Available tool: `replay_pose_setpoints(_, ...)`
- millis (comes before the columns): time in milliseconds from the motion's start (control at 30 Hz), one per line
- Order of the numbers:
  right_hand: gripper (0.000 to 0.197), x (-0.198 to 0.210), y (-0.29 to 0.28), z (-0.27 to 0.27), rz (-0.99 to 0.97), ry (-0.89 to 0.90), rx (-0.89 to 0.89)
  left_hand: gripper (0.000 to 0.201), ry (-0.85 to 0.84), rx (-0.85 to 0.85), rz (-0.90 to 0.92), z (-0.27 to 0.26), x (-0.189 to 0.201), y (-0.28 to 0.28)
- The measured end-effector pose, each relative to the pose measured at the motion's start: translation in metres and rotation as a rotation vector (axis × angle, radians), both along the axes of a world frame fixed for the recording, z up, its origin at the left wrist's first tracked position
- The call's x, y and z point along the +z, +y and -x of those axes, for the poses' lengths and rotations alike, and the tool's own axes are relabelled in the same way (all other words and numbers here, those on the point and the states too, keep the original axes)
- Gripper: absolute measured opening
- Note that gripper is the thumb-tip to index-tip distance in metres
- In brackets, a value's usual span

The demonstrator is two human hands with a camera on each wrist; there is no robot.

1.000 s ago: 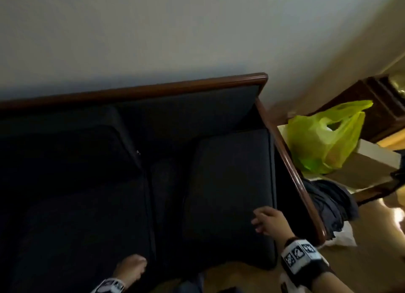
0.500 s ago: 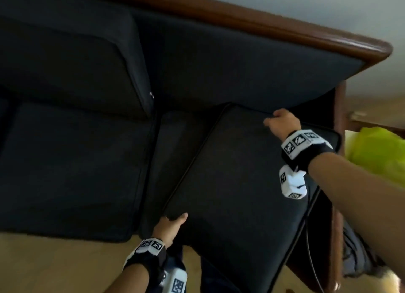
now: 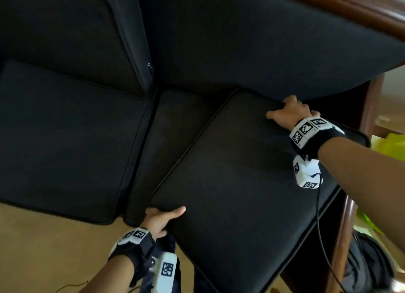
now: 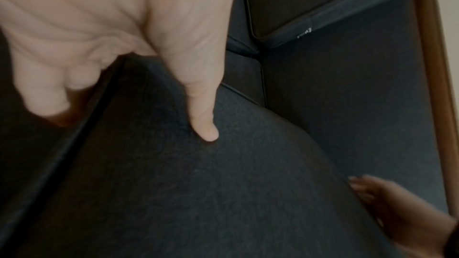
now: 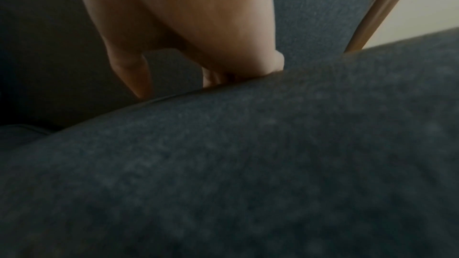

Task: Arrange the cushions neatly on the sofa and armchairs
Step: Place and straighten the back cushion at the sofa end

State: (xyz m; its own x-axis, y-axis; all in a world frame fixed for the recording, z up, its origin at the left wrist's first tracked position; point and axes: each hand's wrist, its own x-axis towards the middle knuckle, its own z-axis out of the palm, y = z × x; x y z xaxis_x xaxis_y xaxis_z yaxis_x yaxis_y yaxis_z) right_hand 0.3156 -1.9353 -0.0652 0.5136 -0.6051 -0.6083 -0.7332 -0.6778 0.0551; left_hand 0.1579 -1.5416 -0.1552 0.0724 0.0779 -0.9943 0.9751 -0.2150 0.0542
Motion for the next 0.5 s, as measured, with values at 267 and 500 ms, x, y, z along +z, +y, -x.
replay_pose_setpoints(267,0.095,0.017,0.009,0.008,0.051,-0.061,-0.016,0.115,-0.023,0.137,0.012,0.007,0.005,0.004)
replay_pose_setpoints(500,0.085,0.059,0.025,0.049,0.062,-0.232,-0.119,0.091,-0.226,0.202,-0.008,-0.03,0.05,0.027)
